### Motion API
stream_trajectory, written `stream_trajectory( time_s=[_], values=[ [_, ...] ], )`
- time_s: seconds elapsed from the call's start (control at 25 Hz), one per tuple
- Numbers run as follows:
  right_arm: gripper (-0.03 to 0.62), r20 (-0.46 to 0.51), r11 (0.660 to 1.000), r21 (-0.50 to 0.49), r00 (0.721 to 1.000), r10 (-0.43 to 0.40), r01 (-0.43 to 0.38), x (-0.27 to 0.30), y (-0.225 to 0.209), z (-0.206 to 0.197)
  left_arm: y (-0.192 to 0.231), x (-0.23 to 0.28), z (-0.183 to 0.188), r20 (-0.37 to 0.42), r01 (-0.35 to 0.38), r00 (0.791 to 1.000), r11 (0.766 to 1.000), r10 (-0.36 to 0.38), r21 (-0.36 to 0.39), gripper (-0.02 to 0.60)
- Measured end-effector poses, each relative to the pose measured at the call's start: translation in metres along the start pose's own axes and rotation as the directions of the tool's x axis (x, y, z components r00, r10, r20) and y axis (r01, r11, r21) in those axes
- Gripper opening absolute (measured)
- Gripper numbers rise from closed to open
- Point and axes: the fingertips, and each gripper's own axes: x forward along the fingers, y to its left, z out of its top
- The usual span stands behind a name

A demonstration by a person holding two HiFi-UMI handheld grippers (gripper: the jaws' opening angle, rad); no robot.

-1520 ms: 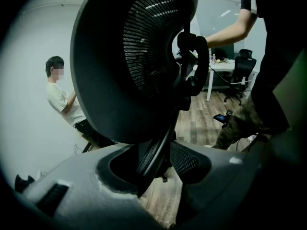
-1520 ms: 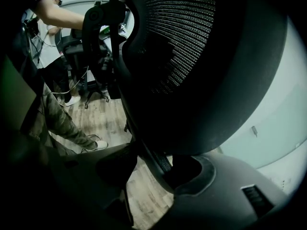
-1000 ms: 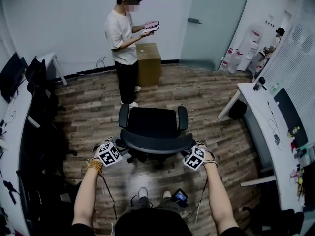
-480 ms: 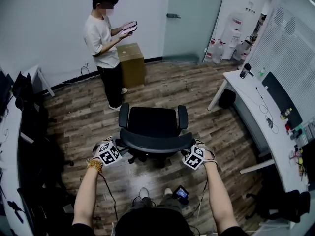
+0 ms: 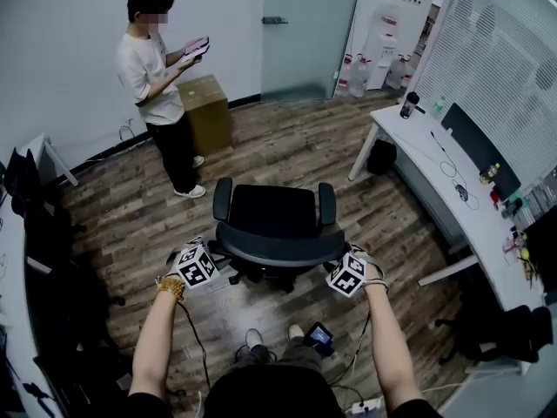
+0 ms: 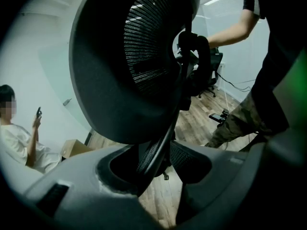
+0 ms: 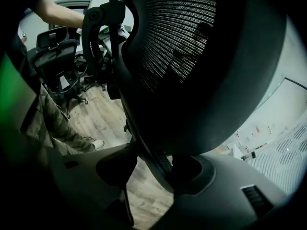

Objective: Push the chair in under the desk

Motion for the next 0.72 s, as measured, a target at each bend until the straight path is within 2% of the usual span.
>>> stream_trajectory(
  time_s=[0.36, 0.56, 0.72],
  values=[
    [0.234, -0.068, 0.992, 0.123, 0.997, -0.031, 0.04, -0.029, 0.008, -0.058, -0.018, 0.031, 0.047, 0.022, 0.084, 0.996, 0.992, -0.086, 0.097, 0.212],
    [0.235, -0.098, 0.98, 0.179, 0.993, -0.065, 0.082, -0.044, 0.017, -0.086, -0.03, 0.046, 0.068, 0.007, 0.156, 0.987, 0.978, -0.158, 0.142, 0.207],
    [0.235, -0.124, 0.969, 0.218, 0.989, -0.086, 0.112, -0.06, 0.023, -0.11, -0.038, 0.058, 0.09, 0.021, 0.182, 0.982, 0.964, -0.189, 0.192, 0.207]
  ],
)
